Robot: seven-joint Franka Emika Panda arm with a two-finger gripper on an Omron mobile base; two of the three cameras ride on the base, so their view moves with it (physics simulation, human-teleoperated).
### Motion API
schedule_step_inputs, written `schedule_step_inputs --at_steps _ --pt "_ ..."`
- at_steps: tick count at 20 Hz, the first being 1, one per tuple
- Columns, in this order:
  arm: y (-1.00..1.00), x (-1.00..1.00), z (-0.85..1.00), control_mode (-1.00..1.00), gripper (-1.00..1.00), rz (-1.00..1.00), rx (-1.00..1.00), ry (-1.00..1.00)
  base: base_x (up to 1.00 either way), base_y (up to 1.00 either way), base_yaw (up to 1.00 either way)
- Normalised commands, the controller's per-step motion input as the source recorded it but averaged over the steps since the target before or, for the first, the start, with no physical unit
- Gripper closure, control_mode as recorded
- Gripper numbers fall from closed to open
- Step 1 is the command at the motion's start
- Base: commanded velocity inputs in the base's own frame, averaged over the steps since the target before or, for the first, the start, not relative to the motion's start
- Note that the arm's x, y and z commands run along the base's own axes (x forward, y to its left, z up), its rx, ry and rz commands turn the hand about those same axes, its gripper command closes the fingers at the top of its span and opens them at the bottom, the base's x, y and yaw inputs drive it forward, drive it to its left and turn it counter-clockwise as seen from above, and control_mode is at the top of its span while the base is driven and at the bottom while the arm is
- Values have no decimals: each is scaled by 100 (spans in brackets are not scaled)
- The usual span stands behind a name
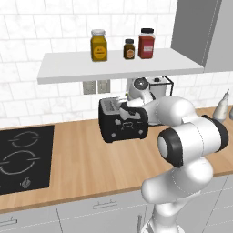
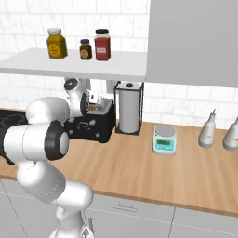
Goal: Start the toaster. Once the lever pops up, take the bread to the plate on the dining counter.
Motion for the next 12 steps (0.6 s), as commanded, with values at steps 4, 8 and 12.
schedule_step_inputs --at_steps 4,8,12 --pt "0 7 0 -100 -100 0 0 0 0 0 0" --pt "0 5 0 -100 -100 0 0 -3 0 0 0" --pt "0 1 0 -100 -100 0 0 -4 0 0 0"
